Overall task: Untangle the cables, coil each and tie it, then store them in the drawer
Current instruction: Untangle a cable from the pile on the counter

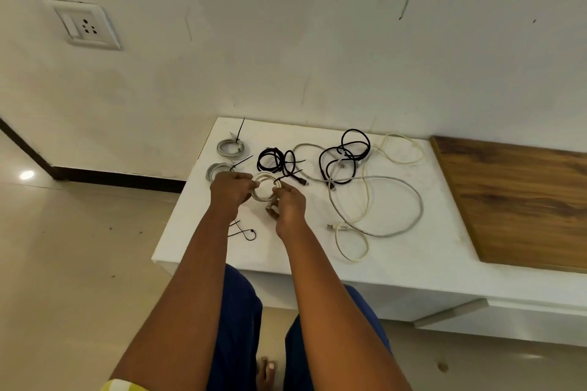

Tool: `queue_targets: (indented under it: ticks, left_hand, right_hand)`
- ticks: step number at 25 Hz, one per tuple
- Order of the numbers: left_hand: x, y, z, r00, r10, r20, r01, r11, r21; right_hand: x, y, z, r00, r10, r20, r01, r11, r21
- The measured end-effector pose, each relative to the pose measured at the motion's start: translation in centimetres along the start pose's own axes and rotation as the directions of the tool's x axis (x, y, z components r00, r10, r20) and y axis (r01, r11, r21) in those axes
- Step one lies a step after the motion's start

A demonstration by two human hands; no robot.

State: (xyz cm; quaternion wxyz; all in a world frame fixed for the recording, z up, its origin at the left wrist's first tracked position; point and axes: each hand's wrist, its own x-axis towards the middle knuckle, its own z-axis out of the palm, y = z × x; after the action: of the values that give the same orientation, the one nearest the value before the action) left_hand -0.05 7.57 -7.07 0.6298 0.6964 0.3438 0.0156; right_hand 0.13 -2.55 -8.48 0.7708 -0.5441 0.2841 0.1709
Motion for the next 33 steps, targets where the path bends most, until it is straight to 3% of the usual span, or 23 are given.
queue_targets:
  ticks: [2, 5, 9, 13, 16, 18, 20, 23, 27, 28, 30, 33]
  left_hand:
    - [0.8, -0.5, -0.2, 0.991, 0.094, -0.091, -0.08, 0.986, 0.144]
    - [1.5, -1.1, -0.3, 0.984, 0.159, -0.076, -0.125, 0.934, 0.335]
    - [1.4, -1.2, 0.0, 0.963, 0.263, -0.05, -0.217, 0.876, 0.43]
    - [0.1, -0.3, 1.9, 0.866, 0.5, -0.016, -0.435, 0.768, 0.47]
    - [-1.6, -0.3, 4.6, 0.876, 0.471, 0.107, -0.471, 0.783, 0.405]
    - [-2.9, -0.6, 6.6, 0.904, 0.367, 0.221, -0.425, 0.833, 0.355]
    - [-3.9, -1.0, 8.3, 0.908, 0.235, 0.348, -0.357, 0.869, 0.343]
    - [-5.0, -1.4, 9.7, 0.853, 0.125, 0.507, -0.381, 0.814, 0.439]
    - [-6.2, -2.1, 10.9, 0.776, 0.13, 0.618, -0.535, 0.654, 0.535]
    - [-6.4, -2.2, 11.1, 0.778, 0.133, 0.614, -0.53, 0.664, 0.528]
    - [-6.7, -2.1, 11.2, 0.805, 0.066, 0.589, -0.39, 0.807, 0.443]
    - [-7.0, -1.7, 10.9, 0.768, -0.058, 0.638, -0.215, 0.915, 0.342]
  right_hand:
    - [0.4, 1.0, 0.2, 0.996, -0.076, -0.057, 0.064, 0.981, -0.184]
    - [0.4, 1.3, 0.1, 0.987, -0.155, -0.038, 0.127, 0.91, -0.395]
    - [0.3, 0.0, -0.9, 0.972, -0.233, 0.024, 0.194, 0.743, -0.64]
    - [0.5, -2.5, -3.4, 0.913, -0.406, 0.033, 0.268, 0.538, -0.799]
    - [0.9, -4.0, -6.3, 0.805, -0.589, 0.069, 0.251, 0.233, -0.94]
    - [1.3, -4.6, -8.2, 0.799, -0.598, 0.063, 0.18, 0.138, -0.974]
    - [1.5, -5.0, -9.8, 0.851, -0.524, 0.038, 0.148, 0.17, -0.974]
    - [1.9, -5.5, -11.4, 0.883, -0.47, 0.006, 0.155, 0.28, -0.947]
    - [2.3, -6.8, -12.7, 0.895, -0.44, -0.068, 0.244, 0.613, -0.752]
    - [2.3, -7.0, -12.9, 0.893, -0.442, -0.079, 0.269, 0.667, -0.695]
    - [2.0, -7.4, -13.2, 0.882, -0.462, -0.09, 0.315, 0.722, -0.616]
    - [1.4, -7.9, -13.3, 0.864, -0.492, -0.103, 0.391, 0.786, -0.48]
